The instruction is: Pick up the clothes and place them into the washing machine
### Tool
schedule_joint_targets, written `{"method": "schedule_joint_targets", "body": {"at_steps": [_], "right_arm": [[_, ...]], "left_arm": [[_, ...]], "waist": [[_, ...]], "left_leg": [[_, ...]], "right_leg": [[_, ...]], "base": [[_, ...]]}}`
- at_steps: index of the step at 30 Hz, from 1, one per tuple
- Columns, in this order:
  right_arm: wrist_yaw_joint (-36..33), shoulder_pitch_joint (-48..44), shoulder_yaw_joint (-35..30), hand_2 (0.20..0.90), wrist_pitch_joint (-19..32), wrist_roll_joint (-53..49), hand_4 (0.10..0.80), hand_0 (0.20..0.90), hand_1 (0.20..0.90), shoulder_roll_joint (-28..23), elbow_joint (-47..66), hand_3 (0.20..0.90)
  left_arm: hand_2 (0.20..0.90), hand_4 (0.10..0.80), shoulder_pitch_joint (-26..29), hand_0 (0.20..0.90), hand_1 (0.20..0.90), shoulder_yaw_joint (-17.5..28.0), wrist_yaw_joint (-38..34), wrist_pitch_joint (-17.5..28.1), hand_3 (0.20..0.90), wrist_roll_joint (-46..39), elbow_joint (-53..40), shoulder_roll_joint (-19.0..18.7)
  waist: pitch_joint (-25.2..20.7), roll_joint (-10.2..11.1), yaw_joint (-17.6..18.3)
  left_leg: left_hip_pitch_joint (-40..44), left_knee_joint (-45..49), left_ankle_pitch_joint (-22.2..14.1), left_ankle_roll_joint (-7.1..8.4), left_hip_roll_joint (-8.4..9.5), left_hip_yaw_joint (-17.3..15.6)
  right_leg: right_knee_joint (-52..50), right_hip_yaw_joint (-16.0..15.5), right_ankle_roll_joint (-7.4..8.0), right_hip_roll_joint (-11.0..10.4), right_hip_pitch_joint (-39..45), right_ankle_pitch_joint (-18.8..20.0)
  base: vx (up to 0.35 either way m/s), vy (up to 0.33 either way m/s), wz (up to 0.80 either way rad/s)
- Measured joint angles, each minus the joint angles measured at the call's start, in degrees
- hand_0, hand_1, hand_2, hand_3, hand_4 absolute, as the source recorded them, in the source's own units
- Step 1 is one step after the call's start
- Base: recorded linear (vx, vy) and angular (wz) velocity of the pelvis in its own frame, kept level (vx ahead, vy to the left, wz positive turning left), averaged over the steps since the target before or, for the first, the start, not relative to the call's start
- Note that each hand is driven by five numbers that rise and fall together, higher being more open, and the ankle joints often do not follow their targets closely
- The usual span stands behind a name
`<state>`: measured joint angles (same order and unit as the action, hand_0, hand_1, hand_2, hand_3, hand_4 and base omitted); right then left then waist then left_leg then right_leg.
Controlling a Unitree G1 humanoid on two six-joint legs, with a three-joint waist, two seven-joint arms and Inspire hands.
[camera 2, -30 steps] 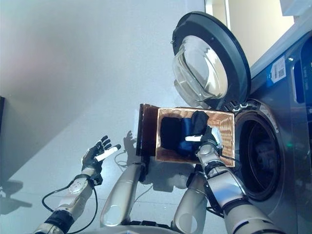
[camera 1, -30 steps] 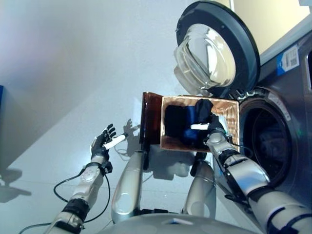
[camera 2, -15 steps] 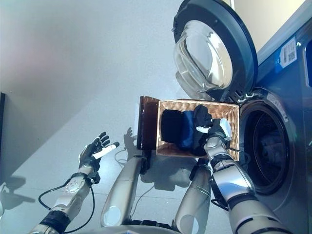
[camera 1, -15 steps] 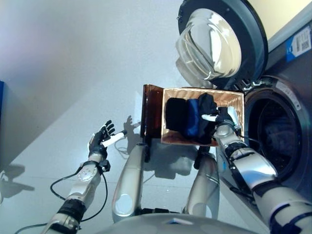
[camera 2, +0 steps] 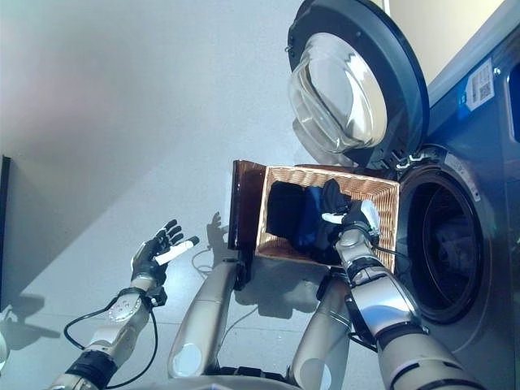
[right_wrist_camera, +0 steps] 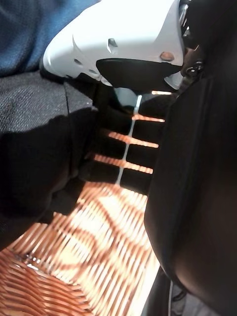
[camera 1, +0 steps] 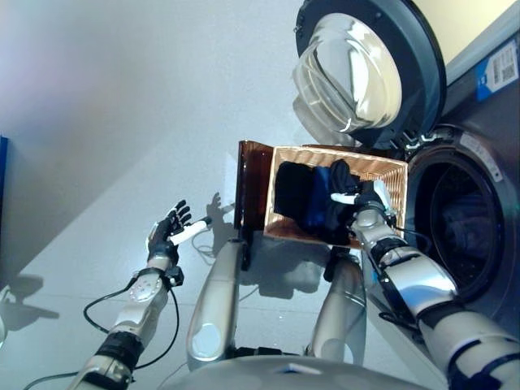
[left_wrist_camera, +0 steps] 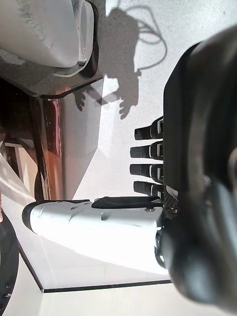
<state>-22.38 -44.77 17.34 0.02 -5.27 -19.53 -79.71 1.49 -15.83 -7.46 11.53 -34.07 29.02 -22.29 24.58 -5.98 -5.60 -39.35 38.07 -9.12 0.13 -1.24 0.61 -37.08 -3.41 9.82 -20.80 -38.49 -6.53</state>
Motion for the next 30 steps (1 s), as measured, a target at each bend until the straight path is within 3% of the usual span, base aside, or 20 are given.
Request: {"method": "schedule_joint_targets", "body": {"at_steps": [13, 30], "right_arm": [[1.45, 7.32, -5.08, 0.200, 3.88, -10.72, 0.300, 0.200, 0.200, -0.81, 7.03, 0.200], [12.19, 17.13, -21.24, 0.200, 11.34, -44.41, 0.300, 0.200, 0.200, -2.09, 13.79, 0.200]], "left_arm": [[0.900, 0.800, 0.00, 0.900, 0.900, -0.05, -0.04, -0.23, 0.900, 0.02, 0.74, 0.01], [0.900, 0.800, -0.21, 0.900, 0.900, -0.04, 2.71, -0.73, 0.900, -0.55, 0.80, 1.53]], "waist": [[-0.82, -0.53, 1.86], [-1.03, -0.70, 5.34]], "left_leg": [[3.42, -2.69, 0.16, -0.01, -0.29, -2.42], [7.94, -6.10, 0.13, 0.52, -1.75, -5.20]], "right_leg": [[1.42, 1.43, 0.16, -0.05, 1.22, 0.16], [4.00, 2.13, 0.01, 0.75, 3.18, 1.03]], "base": [[0.016, -0.013, -0.07], [0.005, -0.011, -0.10]]}}
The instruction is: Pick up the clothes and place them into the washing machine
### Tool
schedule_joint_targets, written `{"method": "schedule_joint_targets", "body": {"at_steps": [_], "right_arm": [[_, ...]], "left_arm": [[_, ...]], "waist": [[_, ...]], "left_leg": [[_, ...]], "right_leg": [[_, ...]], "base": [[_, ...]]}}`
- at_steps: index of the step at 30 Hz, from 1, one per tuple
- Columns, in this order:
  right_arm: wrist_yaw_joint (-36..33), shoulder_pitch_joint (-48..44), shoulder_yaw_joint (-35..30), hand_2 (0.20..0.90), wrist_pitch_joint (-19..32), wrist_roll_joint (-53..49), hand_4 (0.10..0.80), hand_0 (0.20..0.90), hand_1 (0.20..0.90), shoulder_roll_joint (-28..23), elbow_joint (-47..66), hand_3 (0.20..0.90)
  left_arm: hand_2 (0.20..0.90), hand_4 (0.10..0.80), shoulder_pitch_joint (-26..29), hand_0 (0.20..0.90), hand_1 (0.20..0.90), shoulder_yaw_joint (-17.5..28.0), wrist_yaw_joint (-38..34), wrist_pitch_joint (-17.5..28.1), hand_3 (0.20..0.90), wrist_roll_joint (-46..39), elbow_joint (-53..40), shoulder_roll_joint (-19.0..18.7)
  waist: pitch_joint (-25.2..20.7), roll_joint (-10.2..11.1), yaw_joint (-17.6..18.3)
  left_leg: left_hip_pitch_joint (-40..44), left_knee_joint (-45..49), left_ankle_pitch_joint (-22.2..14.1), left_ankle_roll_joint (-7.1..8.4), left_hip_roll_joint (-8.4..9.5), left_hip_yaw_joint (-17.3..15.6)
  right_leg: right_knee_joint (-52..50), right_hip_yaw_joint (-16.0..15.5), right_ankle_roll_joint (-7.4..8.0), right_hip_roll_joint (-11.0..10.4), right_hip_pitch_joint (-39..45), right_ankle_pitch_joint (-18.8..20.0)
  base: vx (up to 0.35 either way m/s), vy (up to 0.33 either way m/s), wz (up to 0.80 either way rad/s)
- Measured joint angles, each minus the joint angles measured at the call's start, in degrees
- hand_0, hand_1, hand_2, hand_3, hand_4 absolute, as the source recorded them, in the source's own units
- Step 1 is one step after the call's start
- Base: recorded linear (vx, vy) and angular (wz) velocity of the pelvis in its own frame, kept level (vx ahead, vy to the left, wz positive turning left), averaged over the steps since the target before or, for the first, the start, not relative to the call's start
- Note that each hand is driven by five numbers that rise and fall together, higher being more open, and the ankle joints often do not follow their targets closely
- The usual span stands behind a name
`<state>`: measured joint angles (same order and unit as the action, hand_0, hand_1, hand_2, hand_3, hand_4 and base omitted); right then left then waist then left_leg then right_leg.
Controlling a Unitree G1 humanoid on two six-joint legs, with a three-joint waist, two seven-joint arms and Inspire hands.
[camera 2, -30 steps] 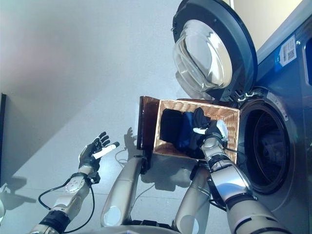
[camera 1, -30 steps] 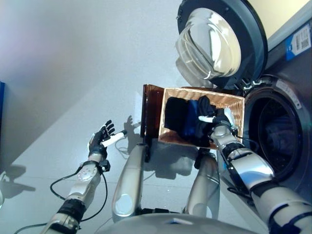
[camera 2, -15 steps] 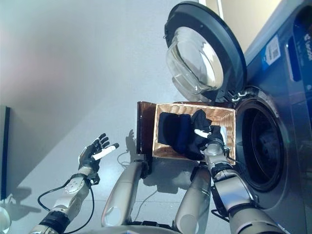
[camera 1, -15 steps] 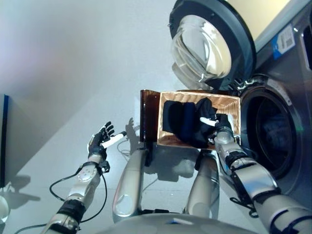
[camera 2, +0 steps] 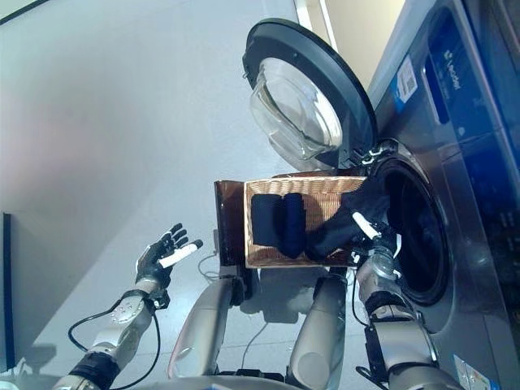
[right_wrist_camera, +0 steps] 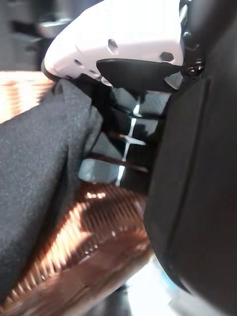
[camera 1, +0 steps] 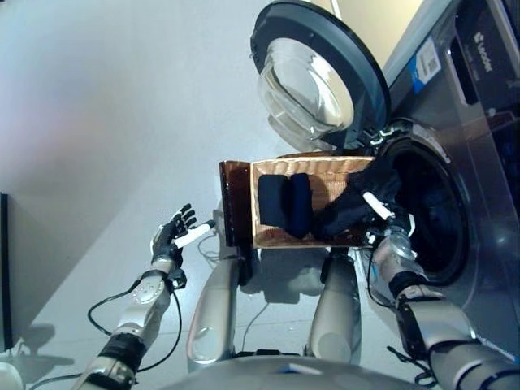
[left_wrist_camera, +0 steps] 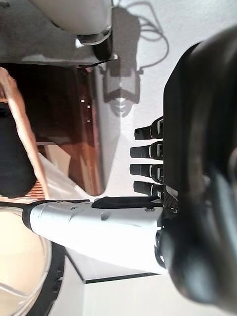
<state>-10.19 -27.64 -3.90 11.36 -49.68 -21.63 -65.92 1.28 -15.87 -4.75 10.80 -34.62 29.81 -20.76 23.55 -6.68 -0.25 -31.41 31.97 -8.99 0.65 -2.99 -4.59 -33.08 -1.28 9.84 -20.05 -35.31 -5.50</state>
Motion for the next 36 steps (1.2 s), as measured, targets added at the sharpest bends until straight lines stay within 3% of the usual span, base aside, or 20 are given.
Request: {"method": "schedule_joint_targets", "body": {"at_steps": [6, 11, 27, 36], "right_arm": [[6.04, -0.11, -11.48, 0.200, 3.16, -20.55, 0.300, 0.200, 0.200, 3.34, -0.12, 0.200], [6.30, -0.94, -14.35, 0.200, 6.55, -29.92, 0.300, 0.200, 0.200, 4.44, -0.84, 0.200], [2.23, -6.56, -17.71, 0.200, 11.19, -36.37, 0.300, 0.200, 0.200, 3.93, -0.13, 0.200], [-1.01, -8.34, -21.64, 0.200, 13.95, -38.85, 0.300, 0.200, 0.200, -0.20, -0.11, 0.200]], "left_arm": [[0.900, 0.800, 0.04, 0.900, 0.900, -0.01, 1.04, 0.00, 0.900, -0.16, 0.08, 0.77], [0.900, 0.800, 0.10, 0.900, 0.900, -0.03, 1.01, 0.00, 0.900, -1.33, 1.38, 1.38], [0.900, 0.800, -3.12, 0.900, 0.900, 0.13, -0.51, -0.41, 0.900, -2.06, 1.56, 1.30], [0.900, 0.800, -3.50, 0.900, 0.900, 0.12, -0.94, -0.43, 0.900, -2.07, 1.57, 1.05]], "waist": [[0.00, -0.02, 0.47], [0.01, -0.03, 0.88], [-0.65, -0.50, 0.73], [-0.65, -0.50, -0.50]], "left_leg": [[-0.07, -0.09, -0.03, 0.01, -0.11, -0.10], [-0.25, 1.79, -0.93, -0.07, -0.14, 0.01], [-5.81, 10.28, -4.41, -0.60, -0.21, 1.88], [-6.93, 10.71, -4.48, -0.83, -0.15, 1.88]], "right_leg": [[0.35, -0.02, -0.06, 0.16, -0.02, 0.22], [-1.13, 0.21, -0.13, -0.02, -0.02, -0.37], [-7.98, 0.93, 0.21, -0.32, -3.65, -3.29], [-7.75, 0.92, 0.19, -0.42, -4.29, -3.31]], "base": [[0.001, -0.002, -0.01], [0.000, 0.000, 0.00], [0.000, -0.003, 0.05], [0.000, 0.000, 0.00]]}}
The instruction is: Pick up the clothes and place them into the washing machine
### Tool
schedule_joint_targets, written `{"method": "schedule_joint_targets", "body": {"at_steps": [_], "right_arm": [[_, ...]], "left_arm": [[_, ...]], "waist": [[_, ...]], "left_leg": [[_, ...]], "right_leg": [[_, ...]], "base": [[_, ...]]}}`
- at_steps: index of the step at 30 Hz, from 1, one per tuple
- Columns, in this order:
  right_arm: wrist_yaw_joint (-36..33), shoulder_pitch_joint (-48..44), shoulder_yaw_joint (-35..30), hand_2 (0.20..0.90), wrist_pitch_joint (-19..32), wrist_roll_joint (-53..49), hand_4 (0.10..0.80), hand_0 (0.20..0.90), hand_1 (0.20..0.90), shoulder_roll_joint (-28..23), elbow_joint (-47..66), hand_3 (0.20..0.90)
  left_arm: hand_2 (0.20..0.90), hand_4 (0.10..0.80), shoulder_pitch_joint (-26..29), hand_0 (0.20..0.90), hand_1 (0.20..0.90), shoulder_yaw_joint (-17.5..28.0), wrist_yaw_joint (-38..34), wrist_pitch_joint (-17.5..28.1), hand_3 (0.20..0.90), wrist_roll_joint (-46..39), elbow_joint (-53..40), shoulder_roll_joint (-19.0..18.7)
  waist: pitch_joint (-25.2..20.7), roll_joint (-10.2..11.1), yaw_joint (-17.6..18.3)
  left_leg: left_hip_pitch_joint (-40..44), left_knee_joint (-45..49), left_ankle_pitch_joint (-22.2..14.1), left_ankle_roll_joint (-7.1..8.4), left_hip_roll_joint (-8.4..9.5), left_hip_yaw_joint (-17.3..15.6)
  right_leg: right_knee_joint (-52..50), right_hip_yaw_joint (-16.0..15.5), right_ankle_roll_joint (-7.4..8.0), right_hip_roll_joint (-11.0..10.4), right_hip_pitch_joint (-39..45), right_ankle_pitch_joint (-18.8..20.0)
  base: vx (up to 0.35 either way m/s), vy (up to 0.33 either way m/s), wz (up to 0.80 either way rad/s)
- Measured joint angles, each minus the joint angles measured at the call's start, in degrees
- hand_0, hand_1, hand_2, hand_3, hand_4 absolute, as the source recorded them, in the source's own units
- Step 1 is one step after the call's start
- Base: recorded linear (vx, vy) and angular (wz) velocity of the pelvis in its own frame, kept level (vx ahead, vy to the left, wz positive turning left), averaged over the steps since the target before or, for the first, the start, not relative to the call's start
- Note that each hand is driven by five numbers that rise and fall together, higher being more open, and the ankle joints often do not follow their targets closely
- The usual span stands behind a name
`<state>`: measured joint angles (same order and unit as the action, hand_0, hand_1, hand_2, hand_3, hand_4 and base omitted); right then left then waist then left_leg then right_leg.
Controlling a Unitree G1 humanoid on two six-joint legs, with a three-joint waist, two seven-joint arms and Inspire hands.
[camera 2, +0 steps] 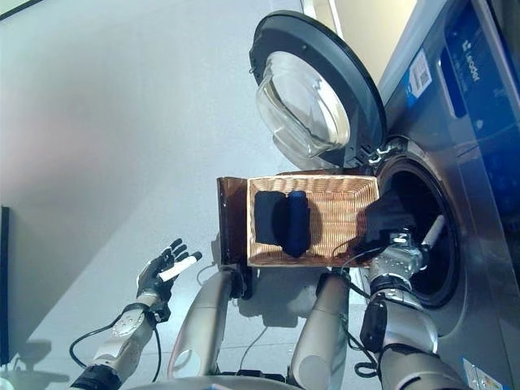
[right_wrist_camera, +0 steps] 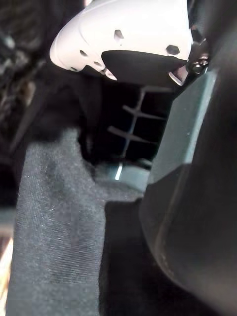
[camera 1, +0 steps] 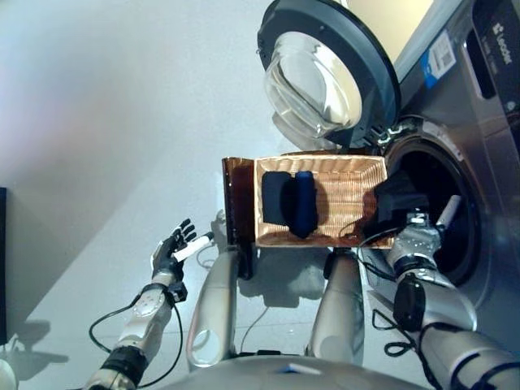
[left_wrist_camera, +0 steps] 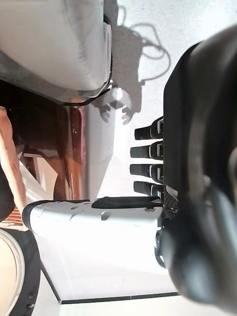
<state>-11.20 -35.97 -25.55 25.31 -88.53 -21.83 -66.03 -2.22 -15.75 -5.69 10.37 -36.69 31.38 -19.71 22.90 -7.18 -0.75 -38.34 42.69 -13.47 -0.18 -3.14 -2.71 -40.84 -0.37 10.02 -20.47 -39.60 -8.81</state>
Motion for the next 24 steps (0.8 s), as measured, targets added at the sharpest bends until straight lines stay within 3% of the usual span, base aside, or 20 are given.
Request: {"method": "schedule_joint_targets", "body": {"at_steps": [7, 24], "right_arm": [[-1.71, -1.09, -8.46, 0.200, 2.80, -5.47, 0.300, 0.200, 0.200, -4.35, -2.79, 0.200], [-14.34, -4.56, -13.34, 0.200, 4.86, -5.22, 0.300, 0.200, 0.200, -10.45, -4.79, 0.200]], "left_arm": [[0.900, 0.800, 0.12, 0.900, 0.900, -0.05, -0.73, -0.08, 0.900, -0.04, -0.02, -0.13], [0.900, 0.800, -1.14, 0.900, 0.900, -0.28, -0.79, -0.37, 0.900, 0.10, -2.02, -2.61]], "waist": [[-0.05, -0.03, 0.13], [-1.18, -1.62, 0.03]], "left_leg": [[-0.05, 0.42, -0.35, 0.07, 0.02, -0.08], [-1.33, 3.75, -3.06, -1.94, 0.98, -2.06]], "right_leg": [[0.01, 0.16, 0.27, -0.07, 0.08, -0.19], [0.20, 2.62, 0.46, -0.91, -0.89, -0.28]], "base": [[0.005, 0.002, 0.00], [0.004, 0.008, -0.02]]}}
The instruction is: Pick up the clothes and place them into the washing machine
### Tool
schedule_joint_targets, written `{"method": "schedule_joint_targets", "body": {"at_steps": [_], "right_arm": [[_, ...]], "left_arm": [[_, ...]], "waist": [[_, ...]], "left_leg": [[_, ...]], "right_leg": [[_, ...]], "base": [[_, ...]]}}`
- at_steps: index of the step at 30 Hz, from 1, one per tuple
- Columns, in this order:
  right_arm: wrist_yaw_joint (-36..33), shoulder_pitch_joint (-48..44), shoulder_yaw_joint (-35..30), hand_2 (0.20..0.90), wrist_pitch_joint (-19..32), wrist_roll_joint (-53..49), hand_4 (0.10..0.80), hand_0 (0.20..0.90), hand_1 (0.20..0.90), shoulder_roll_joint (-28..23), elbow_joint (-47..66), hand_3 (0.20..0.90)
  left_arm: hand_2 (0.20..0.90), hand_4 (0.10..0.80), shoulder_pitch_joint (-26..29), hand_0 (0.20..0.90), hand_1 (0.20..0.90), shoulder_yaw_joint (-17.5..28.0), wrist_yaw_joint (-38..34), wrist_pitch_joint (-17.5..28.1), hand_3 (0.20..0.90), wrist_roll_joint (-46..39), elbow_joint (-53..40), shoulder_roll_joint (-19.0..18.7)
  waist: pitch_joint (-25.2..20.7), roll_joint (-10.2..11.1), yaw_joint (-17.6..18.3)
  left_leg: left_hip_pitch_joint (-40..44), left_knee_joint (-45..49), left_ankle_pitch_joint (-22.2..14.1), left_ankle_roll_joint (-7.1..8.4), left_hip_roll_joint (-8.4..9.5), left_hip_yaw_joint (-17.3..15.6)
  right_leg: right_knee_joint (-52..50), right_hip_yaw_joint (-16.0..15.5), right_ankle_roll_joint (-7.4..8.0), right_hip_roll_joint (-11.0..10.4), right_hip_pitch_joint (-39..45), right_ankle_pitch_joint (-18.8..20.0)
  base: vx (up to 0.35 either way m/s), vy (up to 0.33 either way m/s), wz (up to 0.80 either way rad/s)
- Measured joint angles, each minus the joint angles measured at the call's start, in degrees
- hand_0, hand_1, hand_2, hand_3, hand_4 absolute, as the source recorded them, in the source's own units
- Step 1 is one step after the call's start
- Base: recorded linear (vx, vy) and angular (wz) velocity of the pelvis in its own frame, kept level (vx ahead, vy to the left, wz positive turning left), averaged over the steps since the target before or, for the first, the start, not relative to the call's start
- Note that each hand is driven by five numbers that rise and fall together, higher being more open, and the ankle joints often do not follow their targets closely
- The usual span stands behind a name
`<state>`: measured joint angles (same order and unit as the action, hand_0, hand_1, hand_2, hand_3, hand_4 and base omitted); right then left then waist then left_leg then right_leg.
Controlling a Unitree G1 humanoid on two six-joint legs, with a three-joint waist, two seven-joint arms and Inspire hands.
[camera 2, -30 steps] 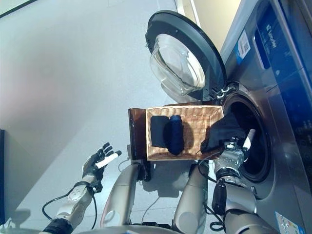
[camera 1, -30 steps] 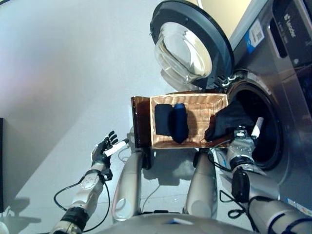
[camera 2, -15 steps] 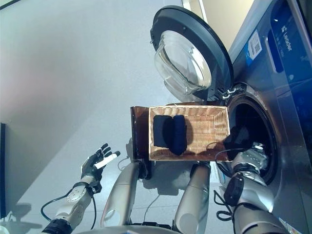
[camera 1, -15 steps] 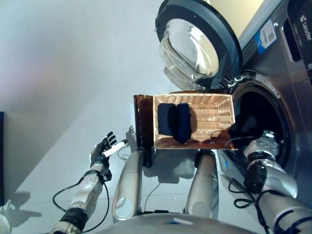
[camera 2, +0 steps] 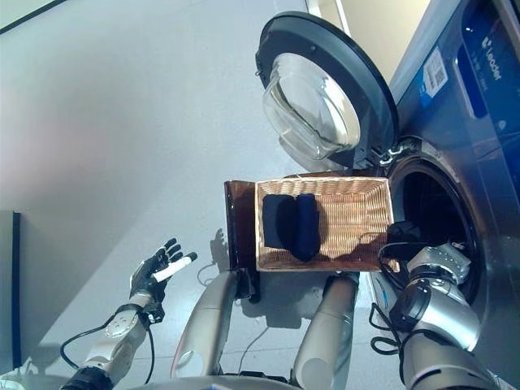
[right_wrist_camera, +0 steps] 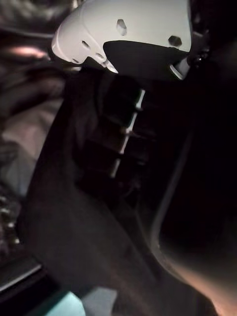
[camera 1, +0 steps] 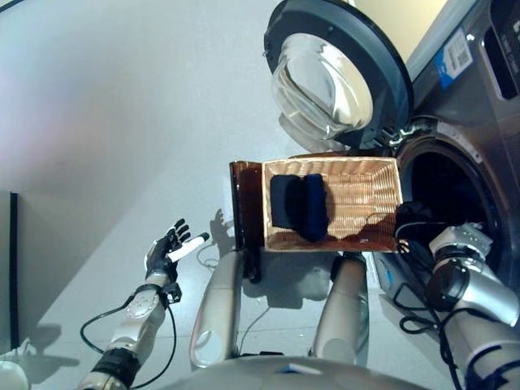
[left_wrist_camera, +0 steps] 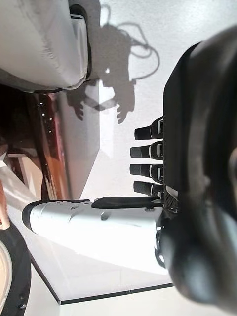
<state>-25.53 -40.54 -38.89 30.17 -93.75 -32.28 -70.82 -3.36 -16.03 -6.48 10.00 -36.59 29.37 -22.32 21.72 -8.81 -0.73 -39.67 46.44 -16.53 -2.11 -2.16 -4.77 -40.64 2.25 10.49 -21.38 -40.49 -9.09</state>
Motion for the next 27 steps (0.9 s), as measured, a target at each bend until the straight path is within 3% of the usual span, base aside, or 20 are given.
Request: {"method": "schedule_joint_targets", "body": {"at_steps": [13, 16, 20, 27], "right_arm": [[-2.14, -1.81, 3.50, 0.200, -0.35, 5.79, 0.300, 0.200, 0.200, -0.64, -0.76, 0.200], [-3.23, -1.96, 6.96, 0.200, -0.51, 7.85, 0.300, 0.200, 0.200, -0.64, -0.86, 0.200], [-0.05, -1.73, 18.89, 0.200, -4.80, 18.49, 0.300, 0.200, 0.200, -1.54, -0.74, 0.200], [5.58, -1.52, 20.59, 0.200, -7.92, 22.51, 0.300, 0.200, 0.200, -1.68, -1.12, 0.200]], "left_arm": [[0.900, 0.800, -0.13, 0.900, 0.900, -0.03, 0.01, 0.16, 0.900, 0.00, 0.01, -0.23], [0.900, 0.800, -0.23, 0.900, 0.900, -0.04, 0.00, 0.24, 0.900, 0.00, 0.01, -0.25], [0.900, 0.800, 0.01, 0.900, 0.900, -0.10, -0.03, 0.53, 0.900, 0.00, -0.31, -0.19], [0.900, 0.800, 1.55, 0.900, 0.900, 0.04, 0.32, 0.66, 0.900, -0.03, -1.25, -0.07]], "waist": [[0.14, -0.06, 0.27], [0.26, -0.15, 0.09], [1.21, -0.15, 0.66], [2.54, 0.20, 0.06]], "left_leg": [[-0.96, 1.37, -0.72, -0.63, 0.07, -1.03], [-0.98, 1.37, -0.71, -0.64, 0.10, -1.06], [-1.24, 1.55, -0.69, -0.60, 0.02, -1.08], [-1.95, 3.57, -0.94, -0.19, -0.06, -0.27]], "right_leg": [[0.07, 1.38, 1.21, 0.02, -1.04, 0.62], [0.04, 1.40, 1.23, 0.02, -1.10, 0.63], [-0.36, 1.50, 1.24, 0.06, -1.62, 0.62], [-4.14, 1.52, 1.49, -0.20, -2.24, -1.20]], "base": [[0.002, -0.001, -0.02], [0.000, 0.000, 0.00], [-0.026, -0.005, 0.00], [-0.026, -0.008, 0.09]]}}
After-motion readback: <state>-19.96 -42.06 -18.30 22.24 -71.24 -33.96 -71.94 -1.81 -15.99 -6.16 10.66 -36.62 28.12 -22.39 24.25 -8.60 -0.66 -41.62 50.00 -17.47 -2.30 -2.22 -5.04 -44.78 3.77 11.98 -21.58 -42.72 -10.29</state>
